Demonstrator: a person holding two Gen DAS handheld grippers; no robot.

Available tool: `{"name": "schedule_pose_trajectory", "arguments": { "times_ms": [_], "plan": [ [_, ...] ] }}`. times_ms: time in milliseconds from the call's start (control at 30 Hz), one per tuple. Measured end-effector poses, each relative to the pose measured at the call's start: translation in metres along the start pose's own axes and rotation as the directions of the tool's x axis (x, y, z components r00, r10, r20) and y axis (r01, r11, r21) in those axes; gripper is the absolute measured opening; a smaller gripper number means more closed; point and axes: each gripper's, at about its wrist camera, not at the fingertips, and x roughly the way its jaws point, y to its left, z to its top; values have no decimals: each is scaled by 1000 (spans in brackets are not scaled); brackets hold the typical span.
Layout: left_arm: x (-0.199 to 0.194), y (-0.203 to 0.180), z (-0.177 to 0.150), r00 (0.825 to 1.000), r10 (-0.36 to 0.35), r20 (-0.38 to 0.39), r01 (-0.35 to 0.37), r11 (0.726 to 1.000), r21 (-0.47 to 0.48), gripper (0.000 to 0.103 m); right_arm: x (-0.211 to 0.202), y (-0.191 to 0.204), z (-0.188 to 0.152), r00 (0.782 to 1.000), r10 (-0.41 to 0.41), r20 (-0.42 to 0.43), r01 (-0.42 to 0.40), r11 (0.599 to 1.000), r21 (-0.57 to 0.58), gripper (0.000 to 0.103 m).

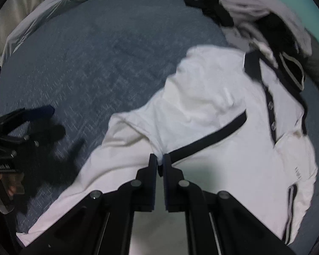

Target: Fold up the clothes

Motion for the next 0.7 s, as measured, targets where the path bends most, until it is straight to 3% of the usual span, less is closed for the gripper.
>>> {"name": "schedule_pose_trajectory", "arguments": {
  "times_ms": [267,333,467,533,700],
  "plan": [
    [-1,2,1,1000,1,4,-1,1000,-5,88,8,-9,2,992,125,8,-125,988,92,9],
    [-2,3,2,1000,1,5,-1,1000,-8,88,-2,-10,3,989,146,26,-148,984,98,15],
    [-3,5,2,1000,3,8,-3,1000,-12,88,-22,-10,6,976,195,99,-206,973,107,16],
    [-3,5,2,1000,4,8,-4,1000,-12,88,-28,-10,14,970,196,144,-213,971,112,16],
    [-2,5,3,1000,8,6,-8,1000,-10,88,-15,1,30,971,183,152,-201,973,115,16]
  ]
}}
